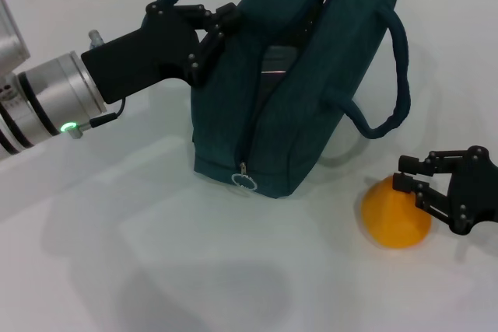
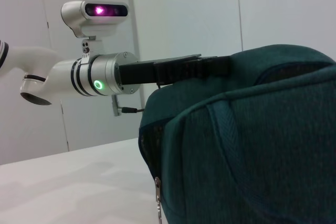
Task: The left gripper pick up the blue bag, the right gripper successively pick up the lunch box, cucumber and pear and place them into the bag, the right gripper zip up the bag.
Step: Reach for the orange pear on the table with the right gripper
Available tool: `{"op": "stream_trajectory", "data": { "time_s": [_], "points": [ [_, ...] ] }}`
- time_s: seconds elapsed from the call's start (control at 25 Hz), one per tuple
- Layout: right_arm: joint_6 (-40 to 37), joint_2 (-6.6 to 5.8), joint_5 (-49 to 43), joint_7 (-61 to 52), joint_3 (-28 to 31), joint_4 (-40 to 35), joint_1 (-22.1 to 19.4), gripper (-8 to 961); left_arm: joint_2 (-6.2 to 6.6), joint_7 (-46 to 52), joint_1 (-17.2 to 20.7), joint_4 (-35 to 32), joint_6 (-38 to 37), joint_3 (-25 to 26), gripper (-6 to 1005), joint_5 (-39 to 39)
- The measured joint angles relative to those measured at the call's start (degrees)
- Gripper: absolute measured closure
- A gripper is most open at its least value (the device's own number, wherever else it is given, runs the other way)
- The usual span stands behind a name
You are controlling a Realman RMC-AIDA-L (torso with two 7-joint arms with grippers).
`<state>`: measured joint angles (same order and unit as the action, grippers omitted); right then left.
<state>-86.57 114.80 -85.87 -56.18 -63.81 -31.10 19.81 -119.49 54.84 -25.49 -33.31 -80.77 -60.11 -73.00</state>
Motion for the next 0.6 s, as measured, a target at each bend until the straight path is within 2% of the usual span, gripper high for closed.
{"op": "stream_trajectory", "data": {
  "time_s": [0.24,0.6],
  "points": [
    [1.0,0.07,0.0,0.2,-0.5,0.0,0.4,741,-0.05,-0.3,0.0,0.1,0.0,0.0,911,0.3],
    [2.0,0.07,0.1,0.2,-1.4,-0.4,0.6,774,-0.13,-1.3,-0.1,1.0,0.1,0.0,905,1.2]
  ]
}}
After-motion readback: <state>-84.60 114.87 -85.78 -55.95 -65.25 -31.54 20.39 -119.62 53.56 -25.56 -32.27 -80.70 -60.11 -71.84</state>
